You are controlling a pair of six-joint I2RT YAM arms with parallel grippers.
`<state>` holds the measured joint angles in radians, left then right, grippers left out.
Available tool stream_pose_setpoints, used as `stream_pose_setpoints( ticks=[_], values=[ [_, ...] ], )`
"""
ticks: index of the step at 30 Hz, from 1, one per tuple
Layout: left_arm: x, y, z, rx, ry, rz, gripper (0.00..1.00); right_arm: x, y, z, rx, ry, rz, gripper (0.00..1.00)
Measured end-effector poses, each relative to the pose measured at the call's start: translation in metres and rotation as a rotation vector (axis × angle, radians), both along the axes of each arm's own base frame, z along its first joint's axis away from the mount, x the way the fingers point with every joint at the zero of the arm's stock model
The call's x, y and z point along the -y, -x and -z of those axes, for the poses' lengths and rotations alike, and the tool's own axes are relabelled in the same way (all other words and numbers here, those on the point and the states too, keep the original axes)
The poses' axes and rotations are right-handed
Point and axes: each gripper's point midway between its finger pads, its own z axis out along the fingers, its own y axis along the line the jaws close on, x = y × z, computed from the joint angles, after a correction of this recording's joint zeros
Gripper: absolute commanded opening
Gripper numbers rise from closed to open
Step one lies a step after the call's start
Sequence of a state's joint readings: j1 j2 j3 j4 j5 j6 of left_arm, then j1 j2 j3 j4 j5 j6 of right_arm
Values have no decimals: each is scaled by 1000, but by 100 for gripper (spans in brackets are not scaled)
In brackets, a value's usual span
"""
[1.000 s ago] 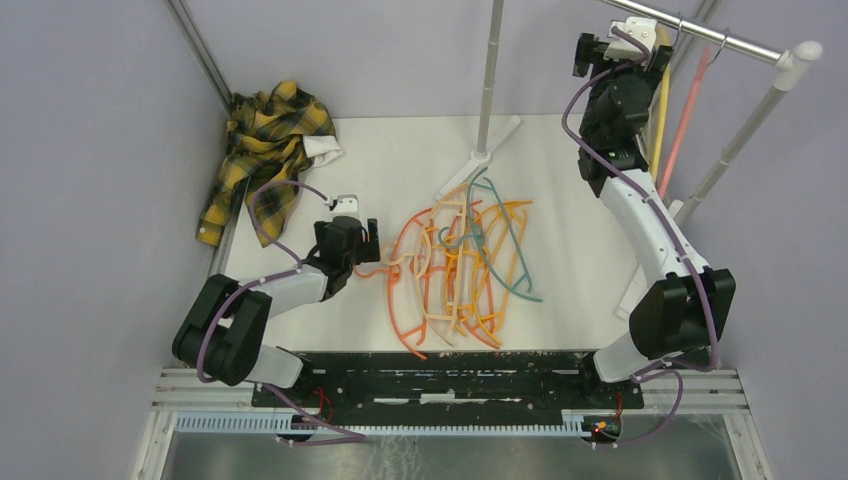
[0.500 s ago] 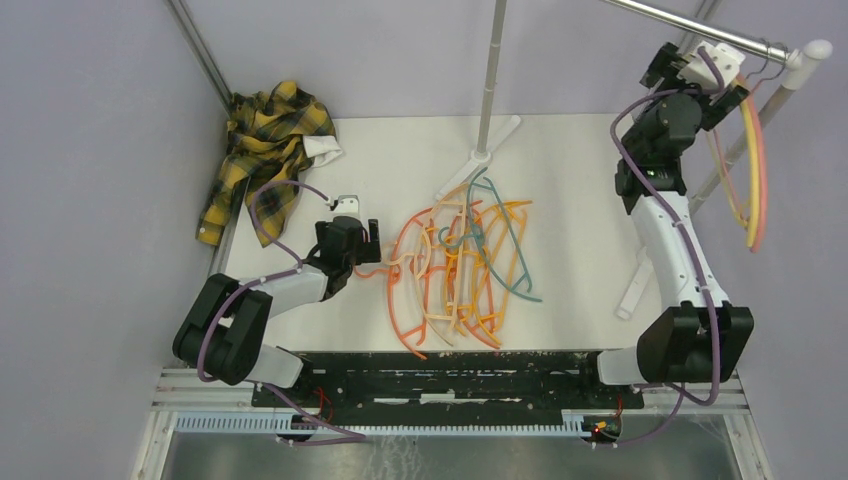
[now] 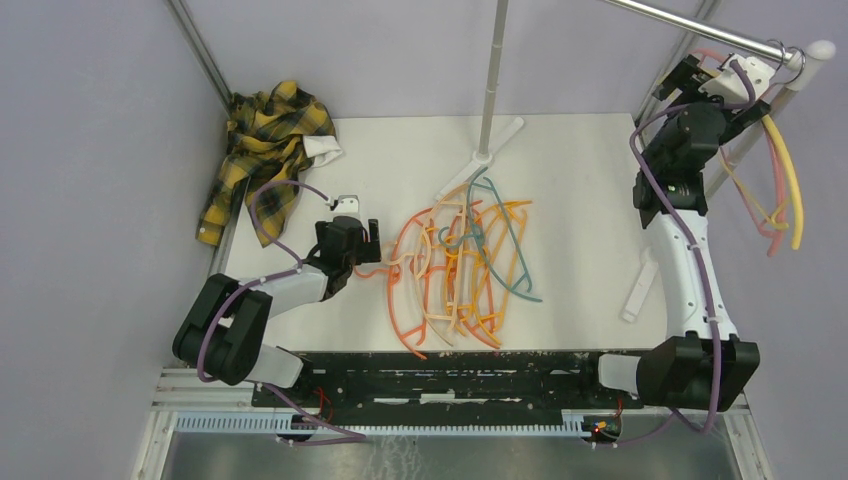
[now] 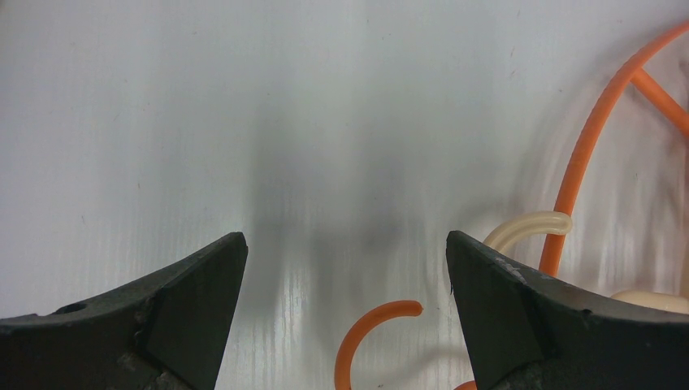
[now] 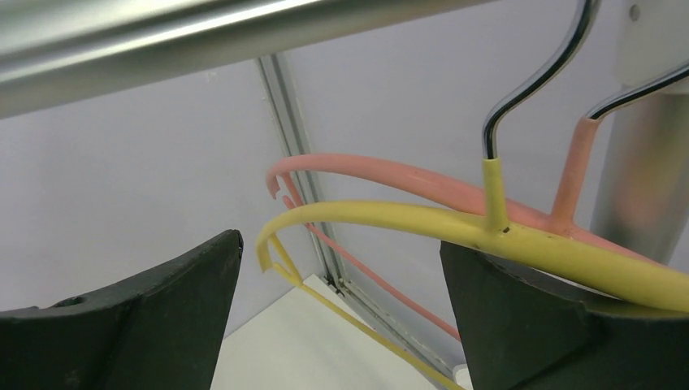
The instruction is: Organize the hangers
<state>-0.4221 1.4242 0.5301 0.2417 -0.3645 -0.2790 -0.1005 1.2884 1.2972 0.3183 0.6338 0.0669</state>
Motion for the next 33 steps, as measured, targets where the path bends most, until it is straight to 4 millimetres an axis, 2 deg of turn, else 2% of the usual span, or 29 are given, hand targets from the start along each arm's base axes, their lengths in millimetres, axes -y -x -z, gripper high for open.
stream_pose_setpoints(
  ticks=[7, 15, 19, 24, 33],
  values=[
    [0, 0, 0, 0, 0, 0, 99, -19, 6, 4, -50, 4, -121, 100],
    [0, 0, 0, 0, 0, 0, 99, -42, 34, 9, -94, -24, -247, 100],
    [0, 0, 0, 0, 0, 0, 99, -58, 39, 18, -147, -26, -337, 100],
    [0, -1, -3, 9, 4, 0, 99, -87, 35, 38, -249, -32, -505, 100],
    [0, -1, -4, 12, 5, 0, 99, -161, 24, 43, -334, -6, -843, 98]
  ],
)
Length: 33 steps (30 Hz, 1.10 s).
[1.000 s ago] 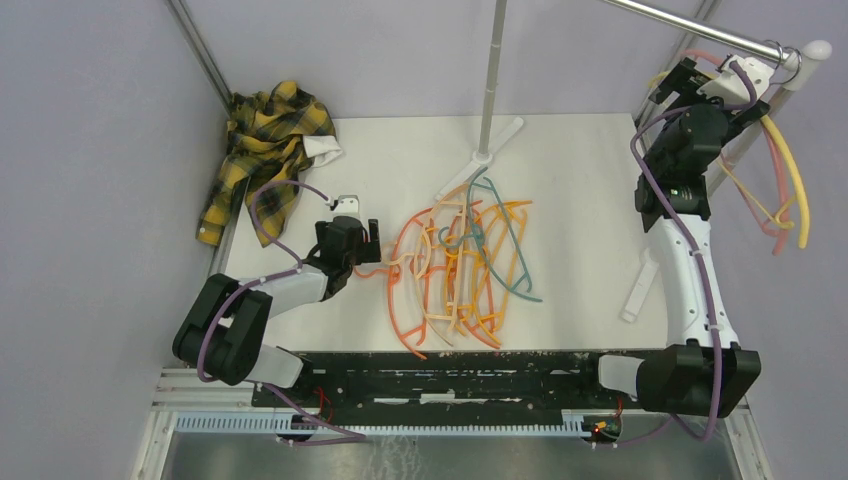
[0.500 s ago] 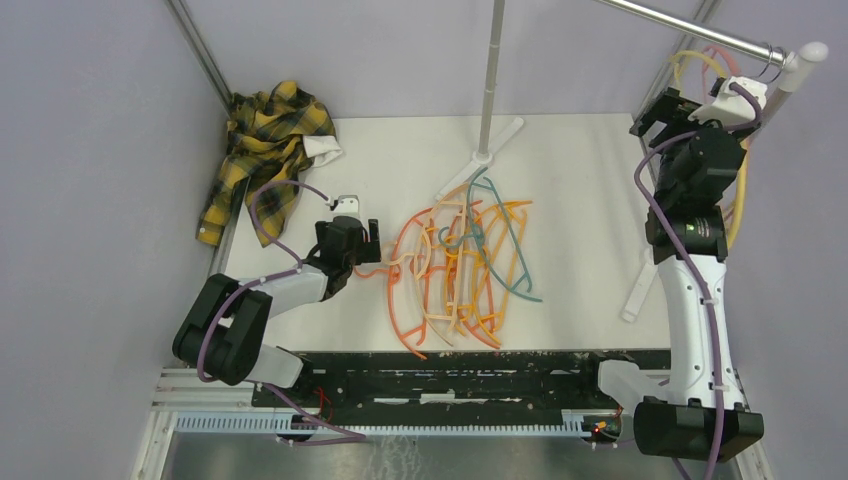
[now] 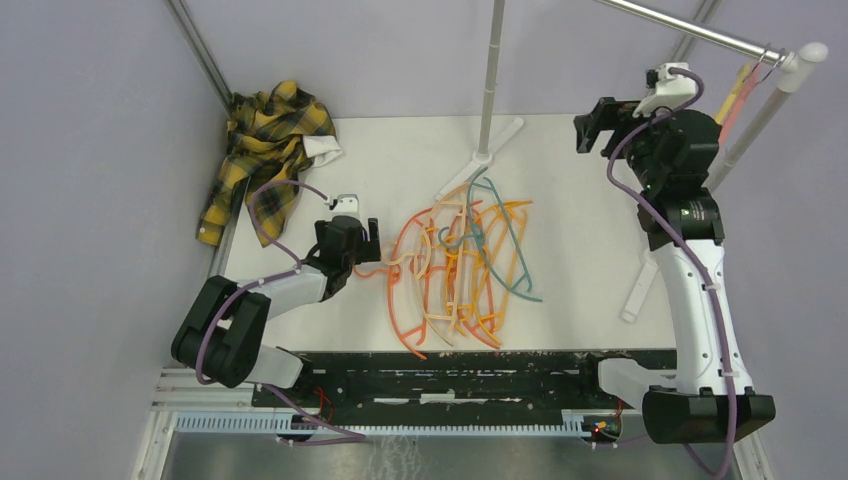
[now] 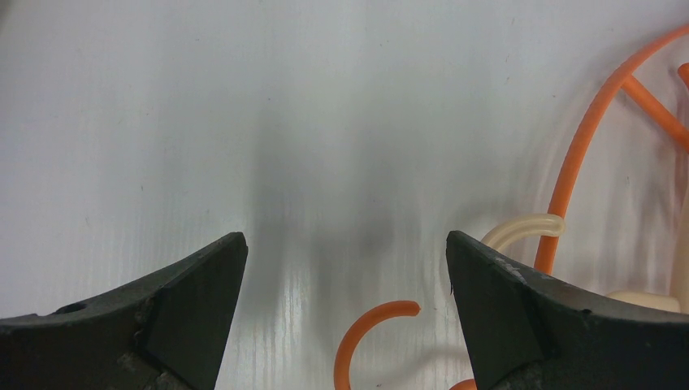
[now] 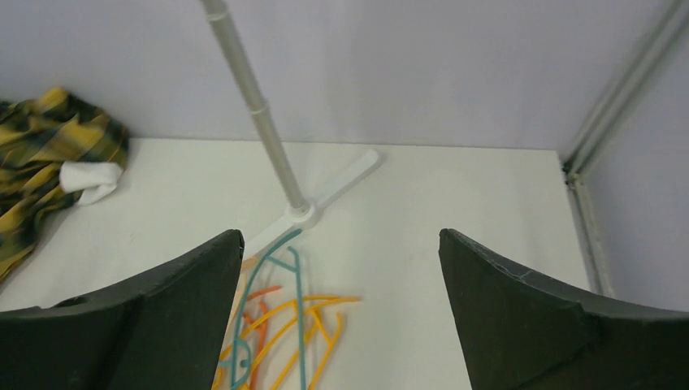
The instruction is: Organize the hangers
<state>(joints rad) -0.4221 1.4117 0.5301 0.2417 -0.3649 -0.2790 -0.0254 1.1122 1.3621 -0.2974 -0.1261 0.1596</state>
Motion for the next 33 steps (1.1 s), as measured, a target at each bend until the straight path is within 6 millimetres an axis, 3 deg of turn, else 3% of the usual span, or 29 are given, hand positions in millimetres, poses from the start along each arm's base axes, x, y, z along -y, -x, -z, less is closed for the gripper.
stream_pose_setpoints(
  ticks=[4, 10, 12, 17, 21, 26, 28, 33],
  values=[
    [0, 0, 0, 0, 0, 0, 99, -46, -1, 9, -49, 31, -143, 94],
    [0, 0, 0, 0, 0, 0, 99, -116, 8, 44, -151, 76, -322, 88],
    [0, 0, 0, 0, 0, 0, 99, -134, 16, 65, -190, 94, -354, 87],
    [0, 0, 1, -2, -1, 0, 99, -168, 38, 145, -357, 167, -419, 81],
    [0, 0, 2, -5, -3, 0, 99, -181, 57, 228, -550, 225, -448, 74],
    [0, 0, 2, -6, -3, -1, 99, -165, 81, 317, -786, 259, -388, 73],
    [0, 0, 2, -6, -3, -1, 99, -158, 88, 333, -828, 266, -360, 72],
    [0, 1, 3, -8, -3, -1, 99, -160, 89, 347, -856, 240, -346, 64]
  ],
)
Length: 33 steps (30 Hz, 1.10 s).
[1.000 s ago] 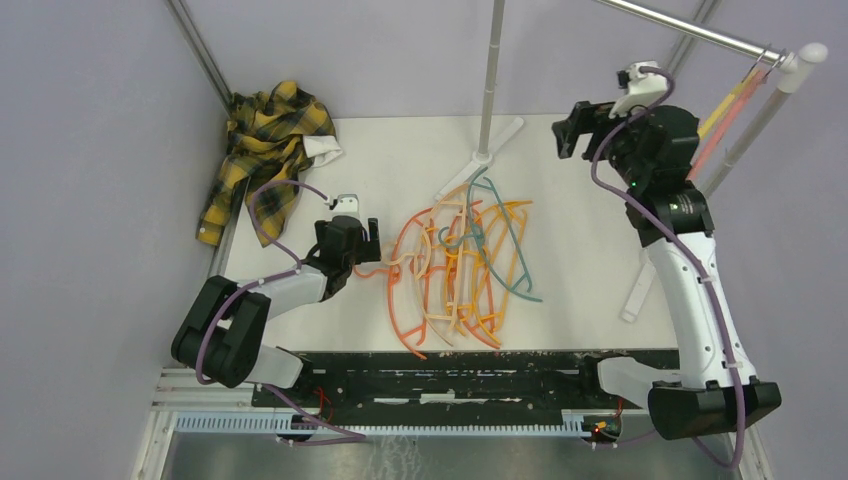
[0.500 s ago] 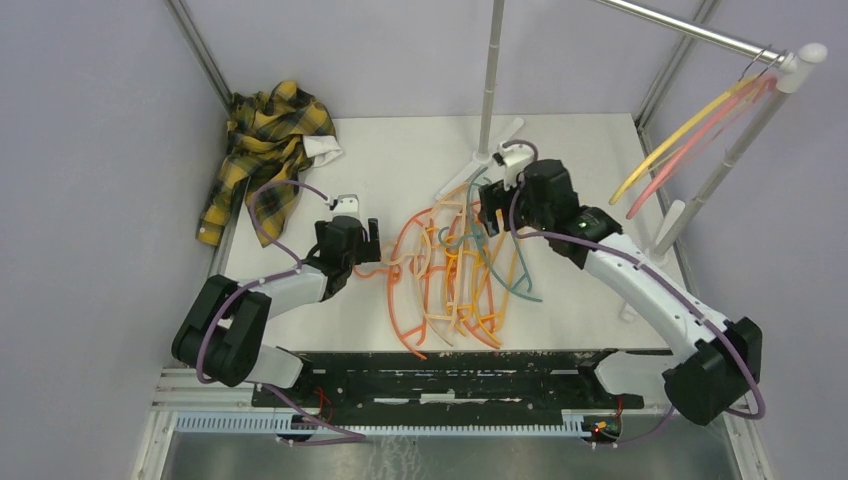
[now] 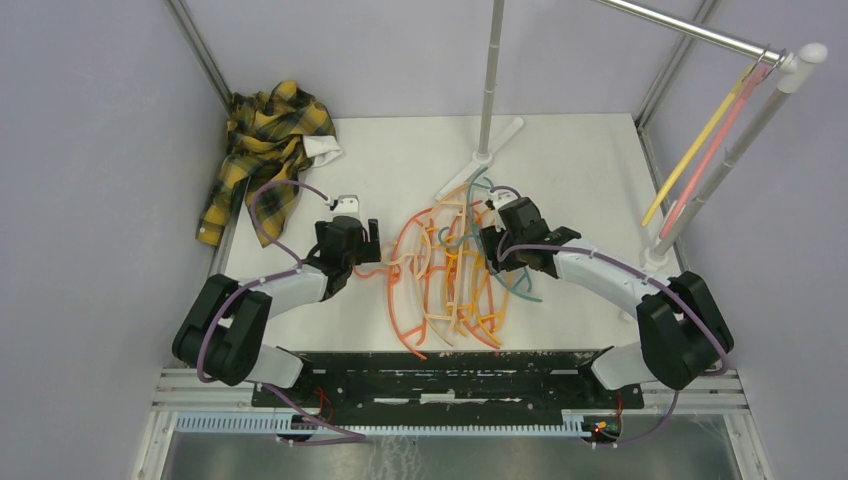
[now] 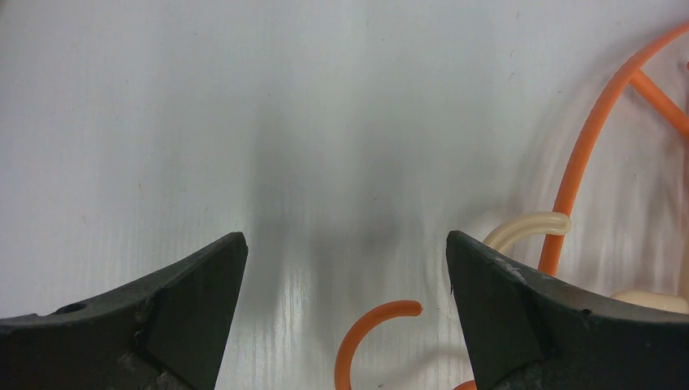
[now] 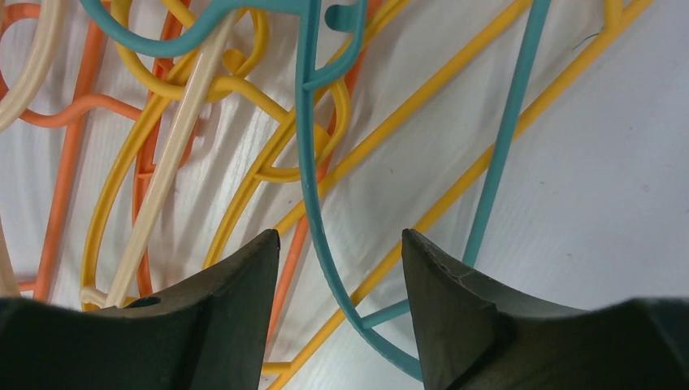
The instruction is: Organize the hangers
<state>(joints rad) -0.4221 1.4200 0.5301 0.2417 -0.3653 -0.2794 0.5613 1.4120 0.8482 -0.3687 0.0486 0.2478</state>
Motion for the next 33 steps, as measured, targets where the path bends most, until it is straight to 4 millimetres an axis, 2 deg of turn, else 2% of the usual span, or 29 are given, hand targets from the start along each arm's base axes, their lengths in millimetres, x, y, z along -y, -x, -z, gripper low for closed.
stream_pose_setpoints(
  ticks=[3, 7, 15, 18, 21, 23, 28, 30, 33],
  values=[
    [0, 0, 2, -4, -2, 0, 99, -4, 2, 12, -19, -23, 8, 64],
    [0, 1, 3, -8, -4, 0, 99, 0, 15, 30, -66, -23, 17, 63],
    [0, 1, 3, -9, -4, 0, 99, 1, 22, 45, -99, -28, 34, 52],
    [0, 1, 4, -10, -4, 0, 99, -1, 19, 45, -90, -39, 38, 43],
    [0, 1, 4, -10, -4, 0, 99, -1, 21, 47, -97, -42, 41, 21],
    [0, 1, 4, -10, -4, 0, 99, -1, 22, 49, -102, -41, 39, 4],
    [0, 1, 4, -10, -4, 0, 99, 0, 26, 41, -94, -55, 48, 1],
    [0, 1, 4, -10, -4, 0, 99, 0, 29, 29, -80, -75, 58, 1],
    [0, 1, 4, -10, -4, 0, 99, -2, 34, -1, -31, -126, 59, 1]
  ],
)
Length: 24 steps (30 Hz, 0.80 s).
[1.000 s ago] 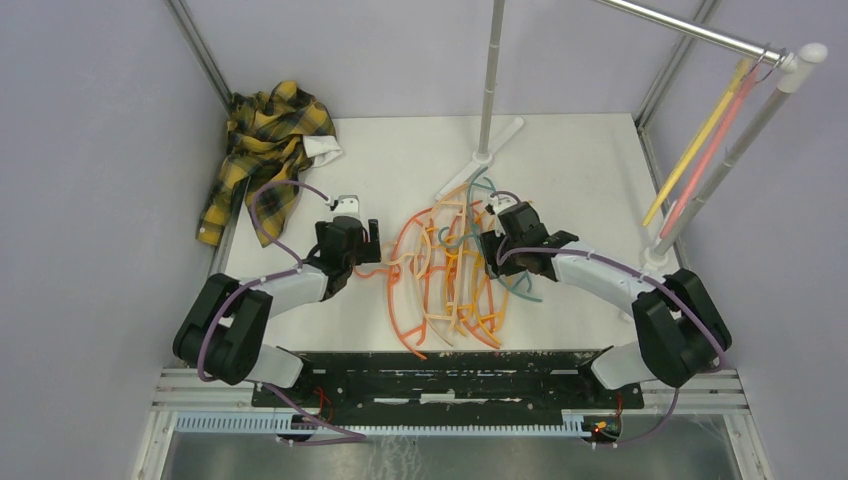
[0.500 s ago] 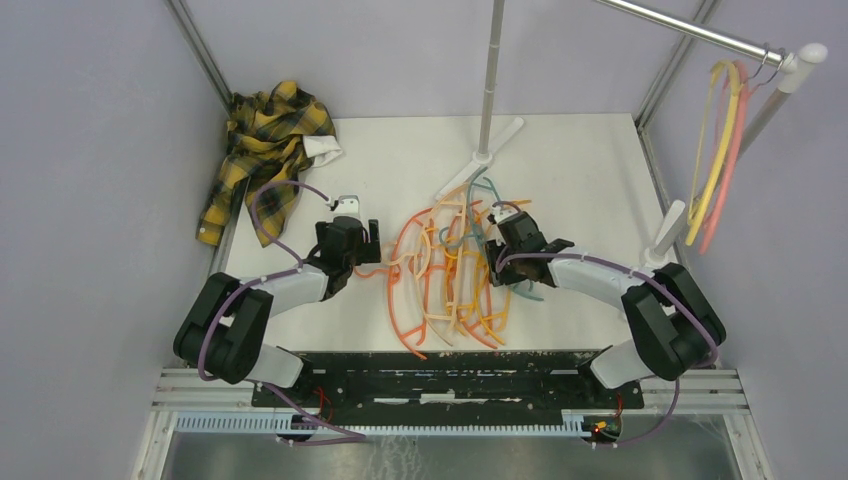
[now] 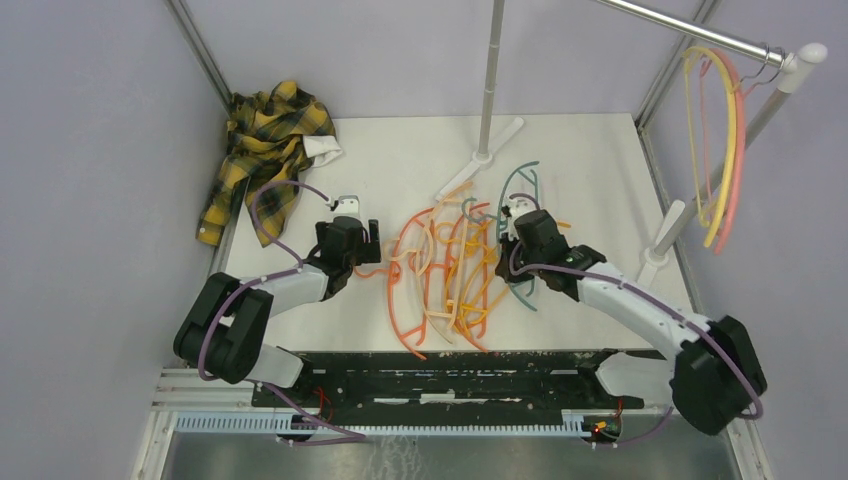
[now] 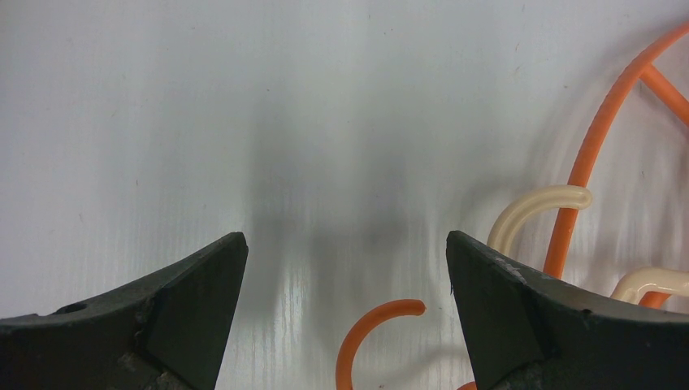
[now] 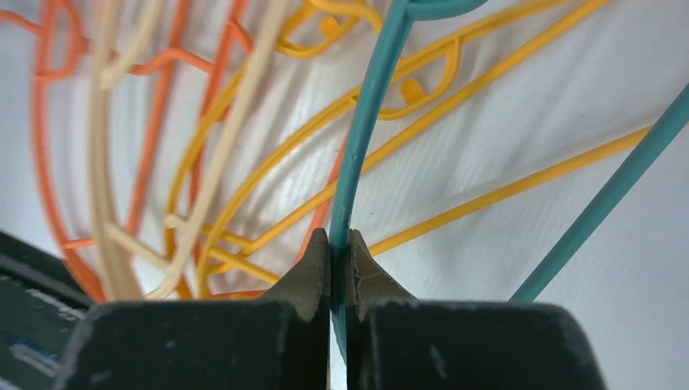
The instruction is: Organize the hangers
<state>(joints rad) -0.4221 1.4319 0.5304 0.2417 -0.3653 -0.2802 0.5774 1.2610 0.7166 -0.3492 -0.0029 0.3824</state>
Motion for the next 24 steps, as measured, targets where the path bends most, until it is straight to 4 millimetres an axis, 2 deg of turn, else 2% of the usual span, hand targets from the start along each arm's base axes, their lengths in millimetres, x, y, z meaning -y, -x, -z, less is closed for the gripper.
stream_pose_setpoints(
  ticks=[4, 7, 8, 11, 16, 19, 24],
  values=[
    [0, 0, 0, 0, 2, -1, 99, -9, -2, -61, 109, -119, 7, 1],
    [0, 0, 0, 0, 9, -7, 99, -19, -13, -113, 217, -226, 24, 1],
    [1, 0, 0, 0, 12, -9, 99, -25, -22, -140, 277, -283, 40, 1],
    [1, 0, 0, 0, 17, -12, 99, -32, -38, -168, 341, -336, 72, 1],
    [1, 0, 0, 1, 18, -13, 99, -63, -99, -235, 480, -456, 139, 1],
    [1, 0, 0, 2, 18, -13, 99, -81, -129, -266, 545, -517, 151, 1],
    [1, 0, 0, 2, 19, -13, 99, -93, -154, -311, 638, -583, 167, 1]
  ],
)
